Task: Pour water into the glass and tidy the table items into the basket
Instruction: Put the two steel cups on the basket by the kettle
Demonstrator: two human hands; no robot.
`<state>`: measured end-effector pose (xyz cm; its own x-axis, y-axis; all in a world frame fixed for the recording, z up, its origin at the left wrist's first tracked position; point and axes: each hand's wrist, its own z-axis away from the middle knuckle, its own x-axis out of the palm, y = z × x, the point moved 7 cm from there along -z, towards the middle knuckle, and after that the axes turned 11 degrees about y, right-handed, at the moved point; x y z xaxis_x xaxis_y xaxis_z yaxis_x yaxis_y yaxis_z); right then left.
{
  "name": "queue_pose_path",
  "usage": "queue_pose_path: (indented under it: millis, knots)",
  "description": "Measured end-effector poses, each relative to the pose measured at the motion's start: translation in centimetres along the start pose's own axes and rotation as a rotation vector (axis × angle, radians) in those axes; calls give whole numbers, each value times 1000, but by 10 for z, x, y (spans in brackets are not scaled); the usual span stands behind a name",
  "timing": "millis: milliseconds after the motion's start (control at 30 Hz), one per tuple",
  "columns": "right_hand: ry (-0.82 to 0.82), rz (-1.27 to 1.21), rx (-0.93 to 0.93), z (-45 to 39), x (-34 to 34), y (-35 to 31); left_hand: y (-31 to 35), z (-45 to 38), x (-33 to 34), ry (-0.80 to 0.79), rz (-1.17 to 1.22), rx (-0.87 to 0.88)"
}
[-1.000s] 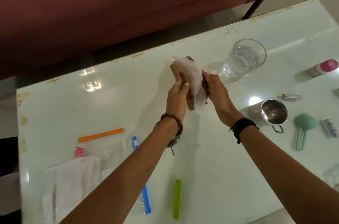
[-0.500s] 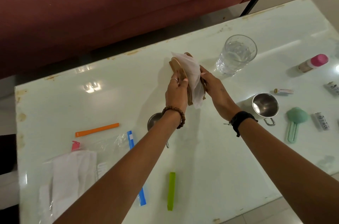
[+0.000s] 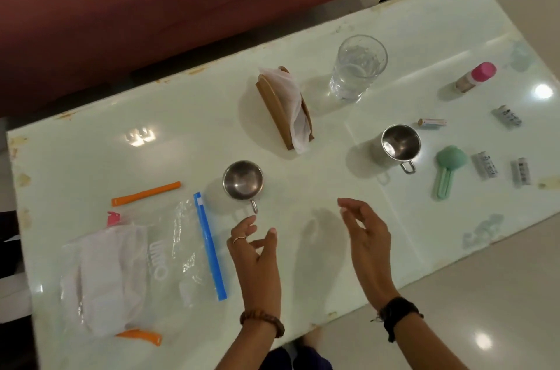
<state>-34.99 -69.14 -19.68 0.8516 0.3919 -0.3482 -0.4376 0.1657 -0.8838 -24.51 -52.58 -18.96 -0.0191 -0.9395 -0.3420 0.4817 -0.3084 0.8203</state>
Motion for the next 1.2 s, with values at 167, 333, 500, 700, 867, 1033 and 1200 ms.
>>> queue_pose_path:
  millis: [167, 333, 500, 700, 867, 1033, 1200]
  knots:
    - [211, 17, 48, -25, -72, 15, -21, 29, 27, -42, 140, -224]
    - [283, -106, 142, -42, -62, 16, -17, 2, 36, 18, 265, -300]
    - [284, -152, 124, -62, -61, 8, -14, -8, 38, 64, 272, -272]
    - [269, -157, 155, -77, -56, 13, -17, -19, 25, 108, 239, -279]
    - [244, -115, 156, -55, -47, 11, -22, -11, 6, 91, 225, -340]
    - [170, -113, 122, 11, -35, -9, -11, 9, -28, 55, 329, -405]
    - [42, -119, 141, 95, 6, -35, 9, -1, -99, 58, 448, -396]
